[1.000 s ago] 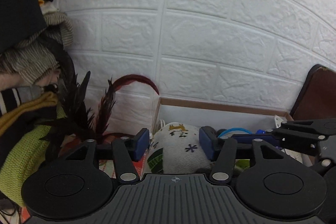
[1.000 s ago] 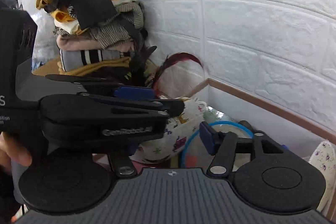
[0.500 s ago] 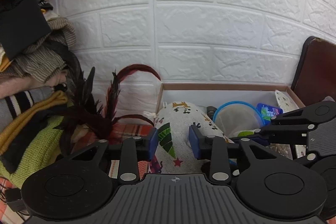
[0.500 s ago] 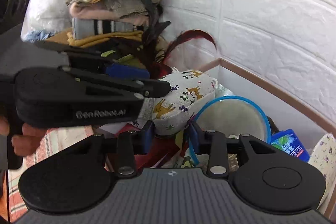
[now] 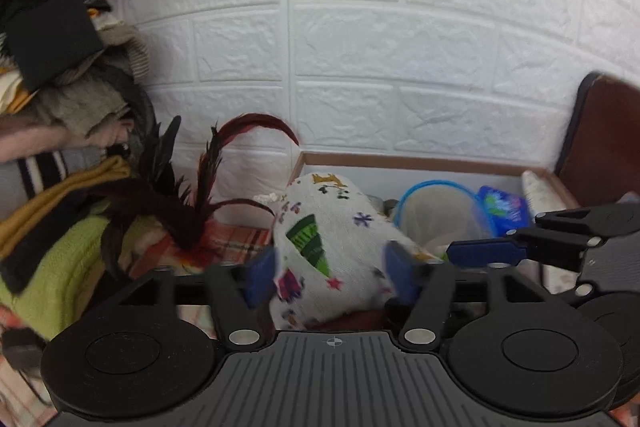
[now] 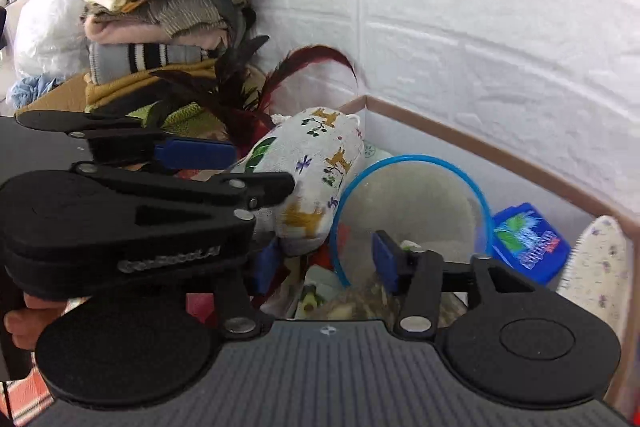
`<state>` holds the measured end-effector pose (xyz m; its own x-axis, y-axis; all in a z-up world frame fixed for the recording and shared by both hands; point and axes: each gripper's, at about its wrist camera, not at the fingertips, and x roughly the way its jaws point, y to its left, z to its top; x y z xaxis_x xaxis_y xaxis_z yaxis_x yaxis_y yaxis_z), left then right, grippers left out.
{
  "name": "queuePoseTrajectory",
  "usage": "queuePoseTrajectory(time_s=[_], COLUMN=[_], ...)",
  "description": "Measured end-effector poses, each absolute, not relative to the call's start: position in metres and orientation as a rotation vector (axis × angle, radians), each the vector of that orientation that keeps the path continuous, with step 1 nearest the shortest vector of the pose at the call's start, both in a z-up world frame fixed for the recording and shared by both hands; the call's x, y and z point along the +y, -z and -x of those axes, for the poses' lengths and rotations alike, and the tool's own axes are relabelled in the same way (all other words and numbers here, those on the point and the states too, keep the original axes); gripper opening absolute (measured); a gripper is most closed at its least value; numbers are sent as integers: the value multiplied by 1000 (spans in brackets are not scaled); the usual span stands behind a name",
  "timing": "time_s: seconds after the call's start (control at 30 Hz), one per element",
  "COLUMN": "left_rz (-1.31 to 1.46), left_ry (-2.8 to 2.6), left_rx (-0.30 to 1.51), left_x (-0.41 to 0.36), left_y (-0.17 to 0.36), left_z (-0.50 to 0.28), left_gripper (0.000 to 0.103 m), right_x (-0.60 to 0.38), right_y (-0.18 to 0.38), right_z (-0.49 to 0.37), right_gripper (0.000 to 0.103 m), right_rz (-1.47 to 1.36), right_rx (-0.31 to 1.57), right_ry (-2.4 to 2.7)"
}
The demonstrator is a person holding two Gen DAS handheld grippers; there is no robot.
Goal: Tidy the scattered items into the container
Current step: 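Lower the pouch into the box and open the left tool, then grasp the red tape roll with the left tool while the right tool reaches the clear bag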
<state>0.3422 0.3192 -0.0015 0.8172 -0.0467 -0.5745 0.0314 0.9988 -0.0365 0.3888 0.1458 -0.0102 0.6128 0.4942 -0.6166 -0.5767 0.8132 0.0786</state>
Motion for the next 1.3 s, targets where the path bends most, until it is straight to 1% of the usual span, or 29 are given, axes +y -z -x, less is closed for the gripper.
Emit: queuePoseTrajectory(time_s=[0.03,0.1,0.17,0.2,0.3,0.4,0.47,0.67,0.83,0.97,1.3], left_rz=[56,87,96,99,111,112,97,72,91,36,-52], left_ry=[56,78,80,80,110,162,192,262,297,297,332], left_rx=[610,607,600,595,579,574,565,544,566,548,598], left_x=[318,309,296,288,263,231,206,126,66,22,-36], left_y=[-3,-11,-16,-18,-21,-21,-19,2,23,36,70], left_z=[-334,-317,-298,-288,-260,-235,-219,-182,-172,-167,-187], left_gripper=[93,96,102,103,103,103,103,103,103,103,103], right_x=[141,131,120,114,91,60,35,-39,-96,-138,-205], right_y=[7,1,-4,-7,-14,-17,-16,-1,14,28,69], right_z=[-381,-366,-350,-342,-313,-281,-258,-202,-173,-159,-158], right_gripper=[81,83,83,84,90,93,98,99,99,99,99], right_rz=[131,135,132,130,115,96,78,44,12,-13,-98], right_rx=[648,610,594,586,554,518,497,478,498,513,571], right_ry=[-627,-639,-645,-648,-641,-620,-602,-533,-469,-410,-247])
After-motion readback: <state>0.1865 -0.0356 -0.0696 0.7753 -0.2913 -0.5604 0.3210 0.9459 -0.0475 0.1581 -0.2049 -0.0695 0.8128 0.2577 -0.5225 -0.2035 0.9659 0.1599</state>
